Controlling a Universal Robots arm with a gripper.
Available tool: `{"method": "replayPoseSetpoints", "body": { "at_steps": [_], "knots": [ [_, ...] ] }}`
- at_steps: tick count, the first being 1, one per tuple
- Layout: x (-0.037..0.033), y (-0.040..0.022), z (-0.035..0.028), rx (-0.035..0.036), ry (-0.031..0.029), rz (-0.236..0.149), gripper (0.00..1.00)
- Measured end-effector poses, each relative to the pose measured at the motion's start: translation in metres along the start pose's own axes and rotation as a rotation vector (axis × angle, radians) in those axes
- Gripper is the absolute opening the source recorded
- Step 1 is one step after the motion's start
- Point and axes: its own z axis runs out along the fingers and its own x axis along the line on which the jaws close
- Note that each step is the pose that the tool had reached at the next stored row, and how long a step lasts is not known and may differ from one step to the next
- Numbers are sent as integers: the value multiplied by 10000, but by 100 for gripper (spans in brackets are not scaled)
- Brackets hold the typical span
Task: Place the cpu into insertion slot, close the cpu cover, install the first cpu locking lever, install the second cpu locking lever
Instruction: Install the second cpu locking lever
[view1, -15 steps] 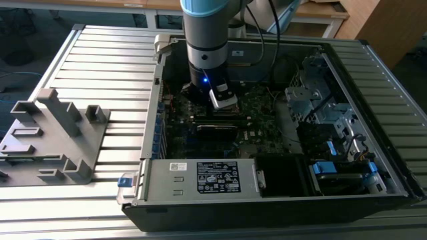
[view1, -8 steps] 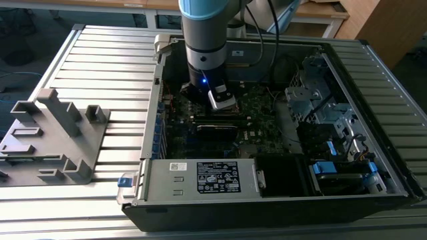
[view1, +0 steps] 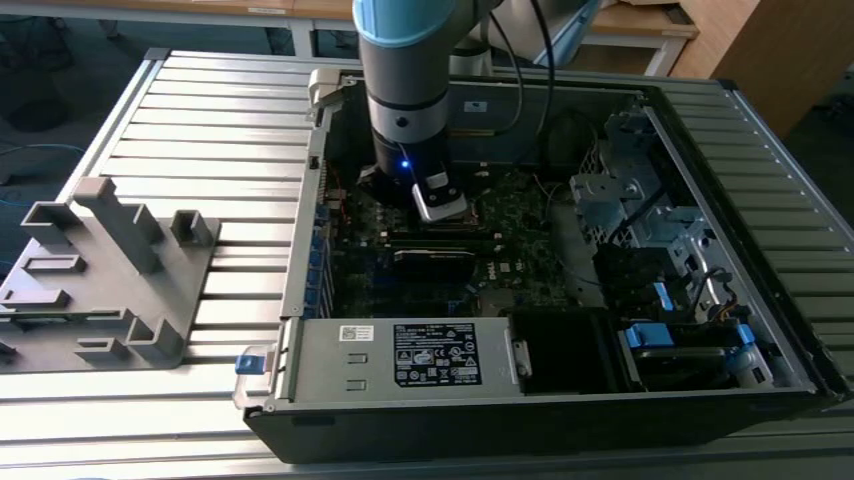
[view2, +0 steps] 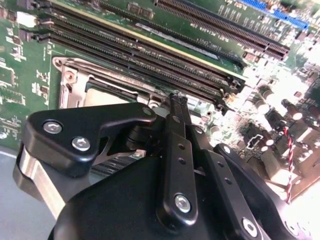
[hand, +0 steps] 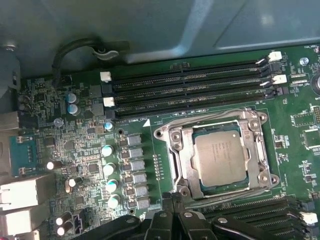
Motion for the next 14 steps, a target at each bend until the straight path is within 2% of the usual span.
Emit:
{"method": "replayPoseSetpoints", "body": {
  "at_steps": [6, 14],
  "knots": [
    [43, -11, 22, -57, 15, 6, 11],
    [64, -15, 26, -65, 15, 5, 11]
  ]
}}
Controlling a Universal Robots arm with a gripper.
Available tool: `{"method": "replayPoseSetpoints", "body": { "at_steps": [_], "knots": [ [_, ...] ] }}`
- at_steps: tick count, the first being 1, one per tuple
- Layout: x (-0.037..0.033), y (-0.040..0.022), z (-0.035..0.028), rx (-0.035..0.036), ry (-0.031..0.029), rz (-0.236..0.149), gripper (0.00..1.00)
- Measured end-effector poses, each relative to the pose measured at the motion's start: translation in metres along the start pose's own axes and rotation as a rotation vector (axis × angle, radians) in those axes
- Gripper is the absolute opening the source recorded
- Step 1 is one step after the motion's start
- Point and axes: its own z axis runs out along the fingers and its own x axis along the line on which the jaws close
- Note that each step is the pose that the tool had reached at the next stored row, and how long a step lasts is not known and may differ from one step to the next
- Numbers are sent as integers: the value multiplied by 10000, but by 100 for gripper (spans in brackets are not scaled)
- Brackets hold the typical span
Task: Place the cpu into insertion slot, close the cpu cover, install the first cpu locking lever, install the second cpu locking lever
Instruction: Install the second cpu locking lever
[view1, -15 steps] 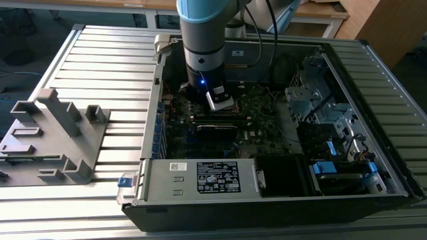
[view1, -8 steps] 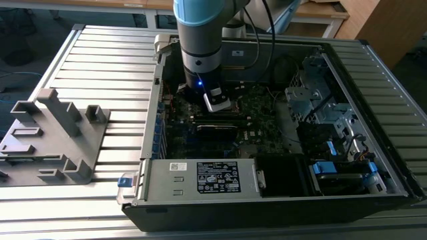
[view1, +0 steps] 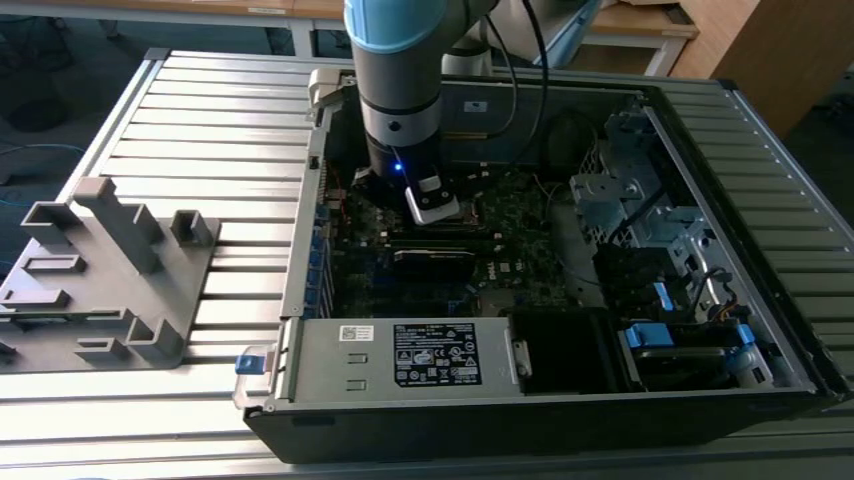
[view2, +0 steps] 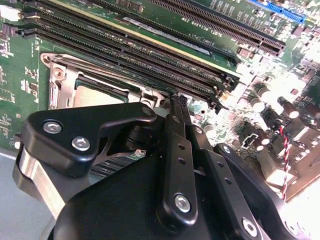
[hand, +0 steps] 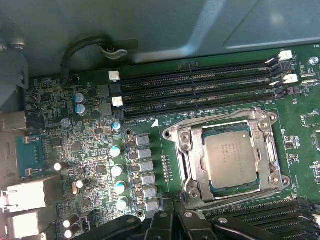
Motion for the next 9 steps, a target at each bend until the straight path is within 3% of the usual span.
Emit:
{"method": "replayPoseSetpoints", "body": {
  "at_steps": [3, 9],
  "knots": [
    [-3, 5, -40, -3, -2, 1, 11],
    [-13, 21, -194, -1, -1, 1, 11]
  ]
}}
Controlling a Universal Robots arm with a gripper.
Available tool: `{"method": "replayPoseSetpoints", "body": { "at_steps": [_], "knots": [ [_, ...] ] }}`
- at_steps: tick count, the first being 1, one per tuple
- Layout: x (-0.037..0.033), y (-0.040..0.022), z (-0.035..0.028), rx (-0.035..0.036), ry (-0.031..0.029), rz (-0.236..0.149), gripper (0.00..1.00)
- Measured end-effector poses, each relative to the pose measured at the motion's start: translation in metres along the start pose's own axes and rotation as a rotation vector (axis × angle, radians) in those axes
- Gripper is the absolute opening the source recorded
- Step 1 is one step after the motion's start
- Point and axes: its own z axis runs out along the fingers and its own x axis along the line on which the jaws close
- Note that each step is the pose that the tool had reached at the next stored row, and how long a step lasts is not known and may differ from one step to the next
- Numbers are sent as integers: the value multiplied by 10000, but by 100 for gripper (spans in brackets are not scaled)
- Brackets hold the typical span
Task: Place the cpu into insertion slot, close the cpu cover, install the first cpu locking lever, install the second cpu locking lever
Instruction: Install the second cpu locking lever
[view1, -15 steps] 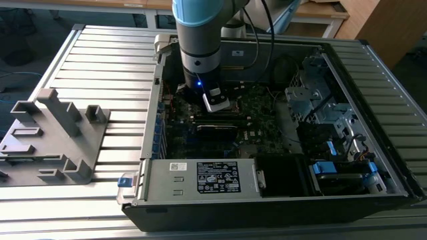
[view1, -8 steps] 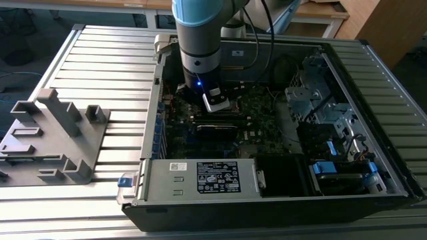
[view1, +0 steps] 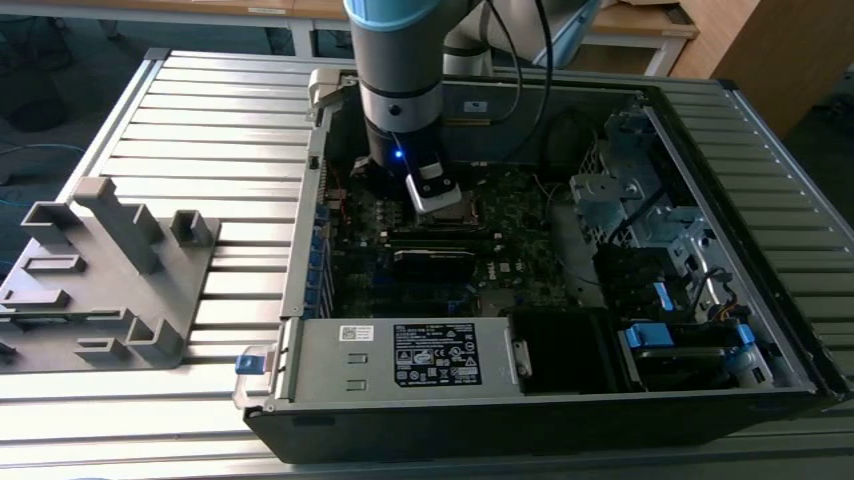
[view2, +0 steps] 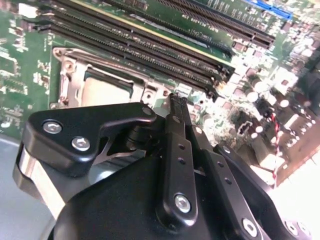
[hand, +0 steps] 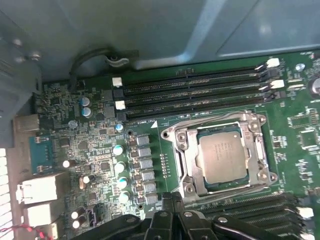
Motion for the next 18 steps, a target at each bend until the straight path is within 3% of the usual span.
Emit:
{"method": "replayPoseSetpoints", "body": {
  "at_steps": [3, 9, 18],
  "knots": [
    [-4, 6, -55, 3, 1, 0, 11],
    [-33, 11, -55, 3, 1, 0, 11],
    [-301, 55, -24, 2, 1, -1, 11]
  ]
}}
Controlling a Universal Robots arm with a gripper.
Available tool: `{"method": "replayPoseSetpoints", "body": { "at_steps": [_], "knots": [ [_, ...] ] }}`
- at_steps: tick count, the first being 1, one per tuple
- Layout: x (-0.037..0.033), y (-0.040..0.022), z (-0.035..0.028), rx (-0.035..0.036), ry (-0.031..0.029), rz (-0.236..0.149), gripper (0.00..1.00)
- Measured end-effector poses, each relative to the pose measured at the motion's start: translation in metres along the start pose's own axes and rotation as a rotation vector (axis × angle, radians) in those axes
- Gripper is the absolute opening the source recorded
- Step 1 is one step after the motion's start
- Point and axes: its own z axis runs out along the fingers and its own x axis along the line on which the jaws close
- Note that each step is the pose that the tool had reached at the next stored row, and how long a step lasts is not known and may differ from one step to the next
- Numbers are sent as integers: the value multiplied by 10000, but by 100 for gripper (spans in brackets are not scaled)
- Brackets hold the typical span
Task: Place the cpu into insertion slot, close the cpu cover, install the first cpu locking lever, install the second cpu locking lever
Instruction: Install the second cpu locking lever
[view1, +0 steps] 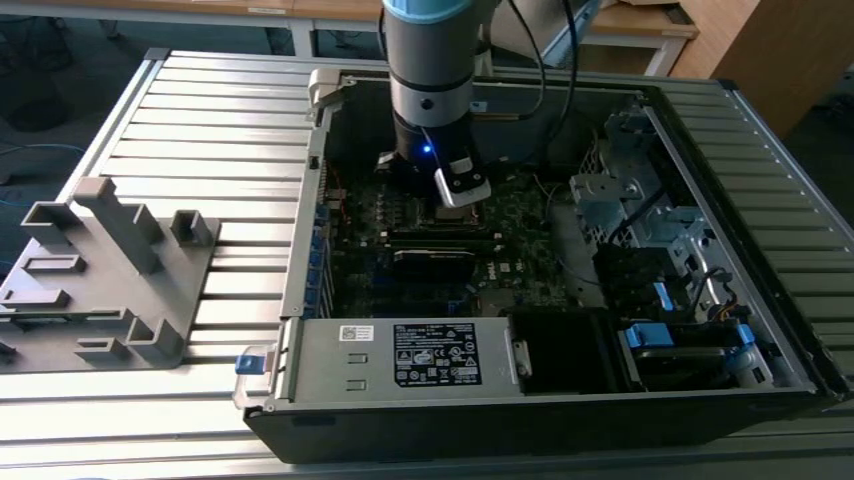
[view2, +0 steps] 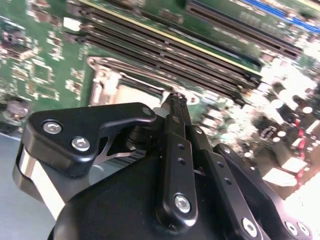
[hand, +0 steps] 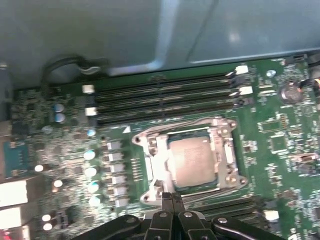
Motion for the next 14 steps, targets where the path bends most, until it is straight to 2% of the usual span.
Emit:
{"method": "replayPoseSetpoints", "body": {
  "at_steps": [3, 11, 14],
  "knots": [
    [-92, 18, 12, 0, 0, 1, 11],
    [-84, 175, 34, 1, 0, 1, 11],
    [-99, 214, 46, -1, 0, -2, 11]
  ]
}}
